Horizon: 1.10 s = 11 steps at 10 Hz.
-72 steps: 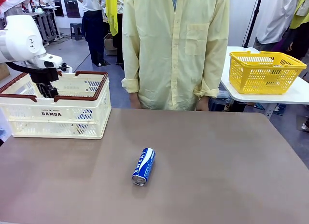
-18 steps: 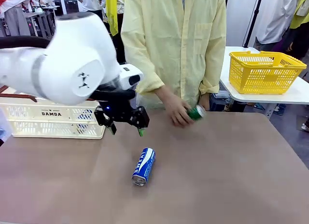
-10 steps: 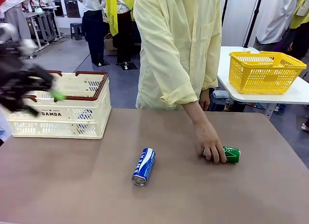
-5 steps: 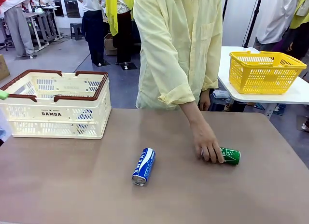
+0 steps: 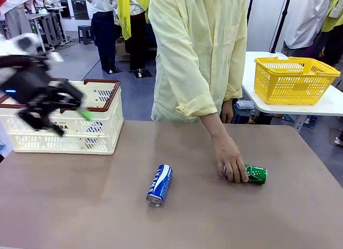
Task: Place the drinks into the Shopping basket.
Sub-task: Pick up one drink and place it into the Shopping basket.
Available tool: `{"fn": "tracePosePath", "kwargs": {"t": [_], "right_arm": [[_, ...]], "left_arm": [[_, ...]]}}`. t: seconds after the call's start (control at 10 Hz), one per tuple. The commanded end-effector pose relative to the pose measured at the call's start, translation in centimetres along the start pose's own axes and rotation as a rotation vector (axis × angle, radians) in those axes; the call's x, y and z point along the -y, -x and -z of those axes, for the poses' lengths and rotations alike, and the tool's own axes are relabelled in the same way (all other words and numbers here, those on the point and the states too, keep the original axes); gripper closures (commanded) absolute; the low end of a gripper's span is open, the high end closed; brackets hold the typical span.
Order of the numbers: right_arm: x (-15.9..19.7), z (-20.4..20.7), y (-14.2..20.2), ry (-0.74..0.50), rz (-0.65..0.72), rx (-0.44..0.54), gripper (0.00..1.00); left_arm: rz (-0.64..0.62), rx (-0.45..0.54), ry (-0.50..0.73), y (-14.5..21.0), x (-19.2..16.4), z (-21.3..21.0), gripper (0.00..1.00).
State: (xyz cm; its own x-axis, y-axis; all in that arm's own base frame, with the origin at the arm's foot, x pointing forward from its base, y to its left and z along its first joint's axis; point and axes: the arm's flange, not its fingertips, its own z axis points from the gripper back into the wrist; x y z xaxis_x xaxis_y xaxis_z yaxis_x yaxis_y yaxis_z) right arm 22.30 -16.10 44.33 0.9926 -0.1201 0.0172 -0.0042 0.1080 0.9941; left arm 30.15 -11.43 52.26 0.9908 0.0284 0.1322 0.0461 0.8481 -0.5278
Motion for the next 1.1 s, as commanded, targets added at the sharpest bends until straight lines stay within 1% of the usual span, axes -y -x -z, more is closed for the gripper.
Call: {"fn": "tracePosePath", "kwargs": {"t": [0.0, 0.1, 0.3, 0.4, 0.5, 0.6, 0.7, 0.8, 0.9, 1.0], "right_arm": [[-0.4, 0.0, 0.0, -0.009, 0.001, 0.003, 0.0], [-0.4, 0.0, 0.0, -0.009, 0.001, 0.003, 0.0], [-0.4, 0.0, 0.0, -0.009, 0.001, 0.003, 0.0], [-0.4, 0.0, 0.0, -0.009, 0.001, 0.003, 0.0], [-0.4, 0.0, 0.0, -0.009, 0.001, 0.003, 0.0], [-0.4, 0.0, 0.0, -0.009, 0.001, 0.003, 0.0], [-0.4, 0.0, 0.0, -0.009, 0.001, 0.003, 0.0], [-0.4, 0.0, 0.0, -0.009, 0.001, 0.003, 0.0], [-0.4, 0.0, 0.0, -0.009, 0.001, 0.003, 0.0], [-0.4, 0.0, 0.0, -0.009, 0.001, 0.003, 0.0]], "left_arm": [[-0.018, -0.007, -0.104, -4.2, 4.2, 5.2, 0.0], [0.018, -0.034, -0.089, -4.8, 6.2, 7.8, 0.0], [0.043, -0.034, -0.08, -5.2, 8.2, 11.6, 0.0], [0.036, -0.049, -0.09, -5.4, 7.7, 11.2, 0.0], [0.004, -0.017, -0.058, -5.5, 5.3, 7.5, 0.0], [0.024, -0.021, -0.021, -4.9, 1.6, 2.6, 0.0], [-0.061, -0.006, 0.002, -3.0, -3.3, -2.5, 0.0], [-0.12, 0.03, 0.056, -1.1, -7.2, -5.7, 0.0], [-0.209, 0.063, 0.084, -0.1, -11.0, -7.7, 0.0], [-0.209, 0.043, 0.183, 1.1, -14.3, -8.7, 0.0]]}}
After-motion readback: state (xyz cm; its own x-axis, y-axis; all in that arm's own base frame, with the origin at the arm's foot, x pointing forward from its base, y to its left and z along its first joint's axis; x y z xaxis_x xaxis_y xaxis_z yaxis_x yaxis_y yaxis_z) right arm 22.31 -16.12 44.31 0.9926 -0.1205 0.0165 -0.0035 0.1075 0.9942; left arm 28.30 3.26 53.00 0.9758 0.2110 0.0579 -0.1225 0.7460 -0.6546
